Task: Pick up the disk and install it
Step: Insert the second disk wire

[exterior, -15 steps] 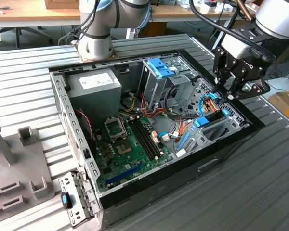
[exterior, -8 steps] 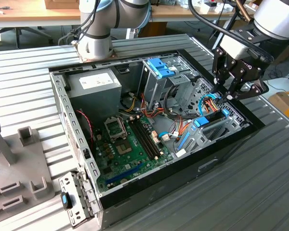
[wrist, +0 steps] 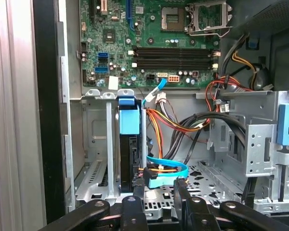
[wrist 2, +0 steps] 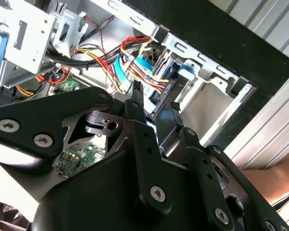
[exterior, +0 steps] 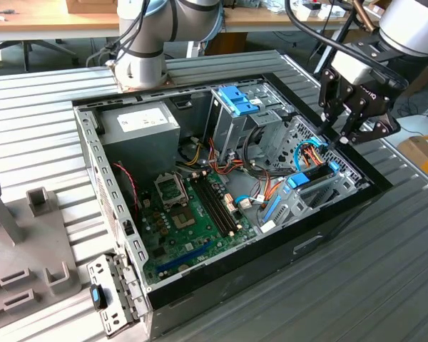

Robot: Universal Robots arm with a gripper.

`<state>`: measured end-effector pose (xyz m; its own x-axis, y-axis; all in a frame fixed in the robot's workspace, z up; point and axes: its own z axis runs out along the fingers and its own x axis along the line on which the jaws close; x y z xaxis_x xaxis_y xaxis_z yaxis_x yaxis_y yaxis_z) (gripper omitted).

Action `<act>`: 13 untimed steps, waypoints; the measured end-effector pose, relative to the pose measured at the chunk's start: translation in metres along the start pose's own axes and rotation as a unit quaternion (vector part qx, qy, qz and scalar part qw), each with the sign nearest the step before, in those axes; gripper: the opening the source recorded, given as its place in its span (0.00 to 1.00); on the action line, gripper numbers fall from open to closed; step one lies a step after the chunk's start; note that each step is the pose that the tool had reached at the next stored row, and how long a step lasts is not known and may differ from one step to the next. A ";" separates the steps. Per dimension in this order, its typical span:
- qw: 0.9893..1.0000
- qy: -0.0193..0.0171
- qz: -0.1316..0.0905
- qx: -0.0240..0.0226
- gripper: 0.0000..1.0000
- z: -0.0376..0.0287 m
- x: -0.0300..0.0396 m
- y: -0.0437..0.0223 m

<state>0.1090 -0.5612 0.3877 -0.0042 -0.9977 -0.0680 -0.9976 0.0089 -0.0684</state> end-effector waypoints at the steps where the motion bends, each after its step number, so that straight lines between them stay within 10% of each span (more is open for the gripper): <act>1: 1.000 0.001 0.000 0.000 0.38 0.0006 0.0000 -0.0004; 13: 1.000 0.001 0.000 0.000 0.38 0.0021 0.0066 0.0056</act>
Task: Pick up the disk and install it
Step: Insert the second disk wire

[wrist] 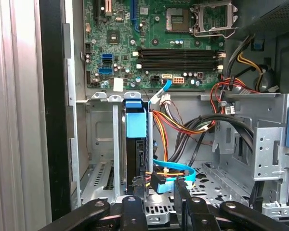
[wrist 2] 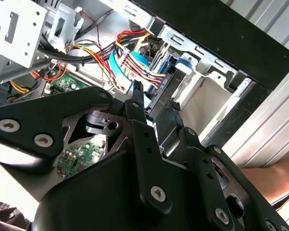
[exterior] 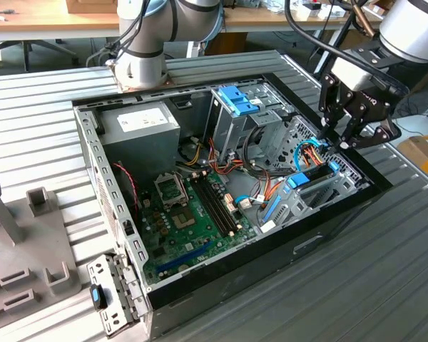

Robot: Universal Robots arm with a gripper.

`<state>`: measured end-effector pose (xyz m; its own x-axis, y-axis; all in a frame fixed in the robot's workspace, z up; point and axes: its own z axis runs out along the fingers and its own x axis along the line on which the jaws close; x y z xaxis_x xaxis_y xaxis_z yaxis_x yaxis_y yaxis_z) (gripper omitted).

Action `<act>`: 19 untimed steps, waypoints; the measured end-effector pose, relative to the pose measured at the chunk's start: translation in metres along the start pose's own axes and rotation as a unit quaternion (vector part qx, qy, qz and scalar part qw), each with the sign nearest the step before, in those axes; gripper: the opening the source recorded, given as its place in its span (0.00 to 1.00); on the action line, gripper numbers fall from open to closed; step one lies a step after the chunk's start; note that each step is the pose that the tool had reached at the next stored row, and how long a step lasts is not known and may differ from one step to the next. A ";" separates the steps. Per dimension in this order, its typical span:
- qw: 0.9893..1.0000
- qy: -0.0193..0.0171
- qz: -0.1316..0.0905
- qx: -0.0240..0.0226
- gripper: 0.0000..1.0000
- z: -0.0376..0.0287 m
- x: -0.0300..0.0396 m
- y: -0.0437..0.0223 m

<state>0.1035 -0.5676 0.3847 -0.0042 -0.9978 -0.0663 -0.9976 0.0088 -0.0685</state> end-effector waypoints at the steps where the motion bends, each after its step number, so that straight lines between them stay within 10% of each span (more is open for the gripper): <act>1: 1.000 0.000 0.000 0.000 0.38 0.0013 0.0001 0.0002; 19: 1.000 0.002 0.000 0.000 0.38 0.0051 -0.0023 0.0024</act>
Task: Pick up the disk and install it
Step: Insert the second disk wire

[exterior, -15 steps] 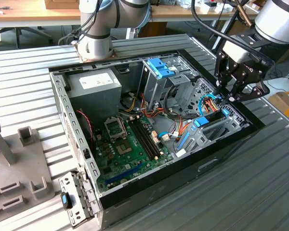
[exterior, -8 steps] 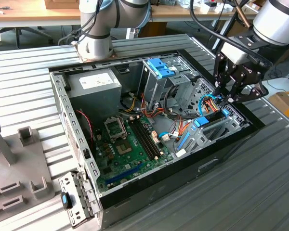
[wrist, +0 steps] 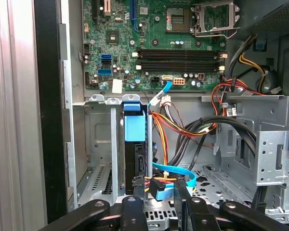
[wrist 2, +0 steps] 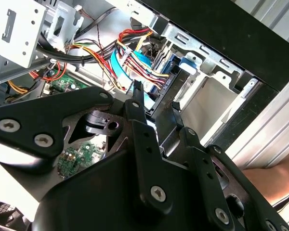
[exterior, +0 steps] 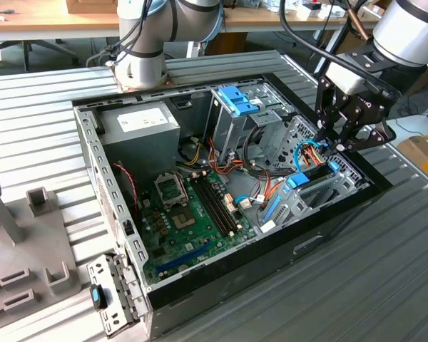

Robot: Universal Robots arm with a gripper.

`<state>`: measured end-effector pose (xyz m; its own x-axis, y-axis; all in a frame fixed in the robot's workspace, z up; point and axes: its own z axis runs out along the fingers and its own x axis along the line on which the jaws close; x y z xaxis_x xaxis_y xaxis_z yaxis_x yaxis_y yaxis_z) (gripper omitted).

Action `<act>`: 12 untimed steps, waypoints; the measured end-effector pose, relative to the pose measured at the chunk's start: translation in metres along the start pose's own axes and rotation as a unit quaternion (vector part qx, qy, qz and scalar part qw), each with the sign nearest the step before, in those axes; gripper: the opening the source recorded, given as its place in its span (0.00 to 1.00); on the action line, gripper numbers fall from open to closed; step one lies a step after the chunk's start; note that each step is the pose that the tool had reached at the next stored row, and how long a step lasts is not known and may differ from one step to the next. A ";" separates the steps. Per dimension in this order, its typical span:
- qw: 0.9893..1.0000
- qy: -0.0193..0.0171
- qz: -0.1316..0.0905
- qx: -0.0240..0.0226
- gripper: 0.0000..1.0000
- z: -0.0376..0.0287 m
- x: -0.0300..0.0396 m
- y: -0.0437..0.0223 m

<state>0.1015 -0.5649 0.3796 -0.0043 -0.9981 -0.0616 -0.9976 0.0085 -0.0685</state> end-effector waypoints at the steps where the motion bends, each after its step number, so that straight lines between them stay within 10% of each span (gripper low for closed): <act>1: 1.000 0.000 0.000 0.000 0.38 0.0000 0.0000 0.0000; 12: 1.000 0.000 0.000 0.000 0.29 0.0000 -0.0003 0.0000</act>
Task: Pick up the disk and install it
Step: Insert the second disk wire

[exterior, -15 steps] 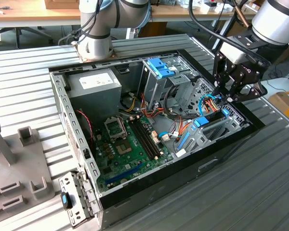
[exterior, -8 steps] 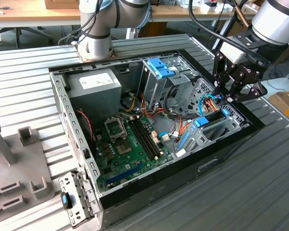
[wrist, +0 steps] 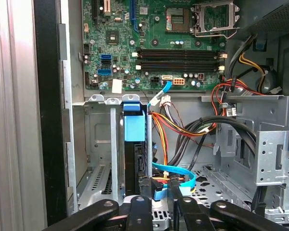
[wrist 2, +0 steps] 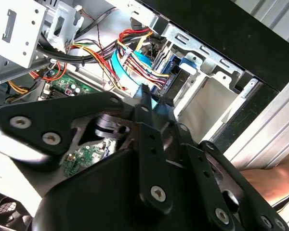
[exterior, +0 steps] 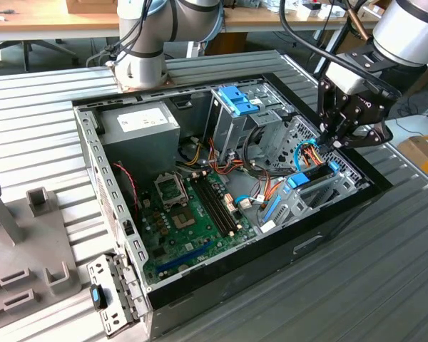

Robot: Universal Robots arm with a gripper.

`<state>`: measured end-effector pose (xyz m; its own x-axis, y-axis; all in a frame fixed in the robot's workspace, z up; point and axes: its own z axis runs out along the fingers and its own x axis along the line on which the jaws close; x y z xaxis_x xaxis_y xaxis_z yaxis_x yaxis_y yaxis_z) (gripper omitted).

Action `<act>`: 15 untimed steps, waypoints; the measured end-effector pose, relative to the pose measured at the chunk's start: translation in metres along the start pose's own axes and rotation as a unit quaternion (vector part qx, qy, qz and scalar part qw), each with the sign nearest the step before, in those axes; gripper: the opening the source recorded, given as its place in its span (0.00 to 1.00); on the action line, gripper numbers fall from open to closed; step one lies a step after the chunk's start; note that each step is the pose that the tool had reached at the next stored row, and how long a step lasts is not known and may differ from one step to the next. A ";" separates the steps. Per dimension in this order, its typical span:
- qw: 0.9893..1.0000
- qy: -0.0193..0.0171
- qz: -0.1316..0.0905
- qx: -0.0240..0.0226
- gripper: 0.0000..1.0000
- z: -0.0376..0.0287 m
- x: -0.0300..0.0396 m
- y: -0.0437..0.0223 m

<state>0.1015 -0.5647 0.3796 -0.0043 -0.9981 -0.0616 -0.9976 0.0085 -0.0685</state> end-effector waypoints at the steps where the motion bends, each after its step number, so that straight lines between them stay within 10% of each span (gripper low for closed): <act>1: 1.000 0.000 0.000 0.000 0.21 0.0000 0.0000 0.0000; 10: 1.000 0.000 0.000 0.000 0.16 0.0000 -0.0003 0.0000; 15: 1.000 -0.011 0.001 0.002 0.16 0.0003 0.0057 0.0016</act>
<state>0.0999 -0.5703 0.3788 -0.0040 -0.9965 -0.0839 -0.9974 0.0100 -0.0717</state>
